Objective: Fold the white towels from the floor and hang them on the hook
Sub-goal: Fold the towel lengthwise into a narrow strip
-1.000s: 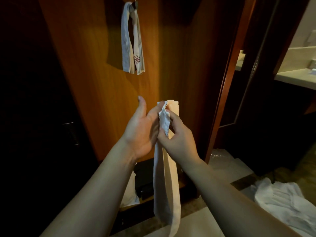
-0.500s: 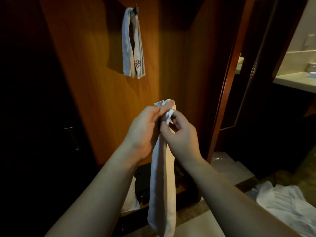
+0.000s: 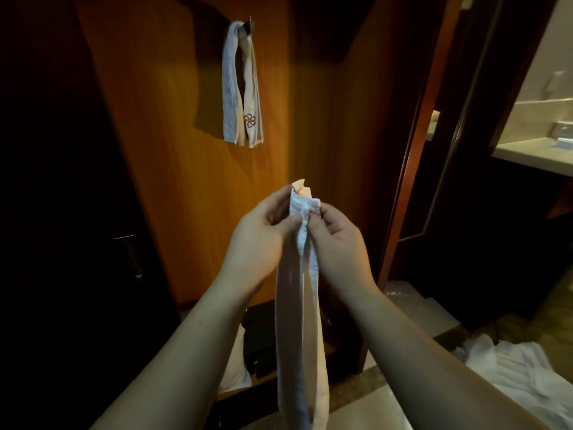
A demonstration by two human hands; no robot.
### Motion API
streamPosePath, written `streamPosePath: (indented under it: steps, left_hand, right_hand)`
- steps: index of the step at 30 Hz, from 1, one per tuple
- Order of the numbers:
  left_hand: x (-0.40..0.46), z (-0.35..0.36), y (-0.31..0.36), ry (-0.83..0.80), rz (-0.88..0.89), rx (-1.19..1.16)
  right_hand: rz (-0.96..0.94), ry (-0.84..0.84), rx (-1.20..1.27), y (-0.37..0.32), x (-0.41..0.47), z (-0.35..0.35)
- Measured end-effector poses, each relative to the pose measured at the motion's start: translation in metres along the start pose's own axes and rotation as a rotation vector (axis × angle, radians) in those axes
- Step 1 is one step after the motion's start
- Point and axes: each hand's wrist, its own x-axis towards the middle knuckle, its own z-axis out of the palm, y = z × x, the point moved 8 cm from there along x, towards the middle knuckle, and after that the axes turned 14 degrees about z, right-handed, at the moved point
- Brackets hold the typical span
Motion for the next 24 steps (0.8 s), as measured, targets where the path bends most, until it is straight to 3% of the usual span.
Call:
streamPosePath:
  steps: [5,10,15,24]
  left_hand:
    - [0.003,-0.008,0.014,0.037,0.164,0.212]
    - [0.003,-0.009,0.044,0.043,0.456,0.574]
    - [0.002,-0.004,0.058,0.029,0.579,0.663]
    - [0.004,-0.003,0.069,0.006,0.616,0.653]
  right_hand:
    - [0.100,-0.137,0.109,0.007,0.007,0.003]
    - [0.155,-0.226,0.241,0.016,0.016,0.005]
    - [0.169,-0.248,0.296,0.014,0.023,0.005]
    - [0.170,-0.296,0.279,0.006,0.023,0.003]
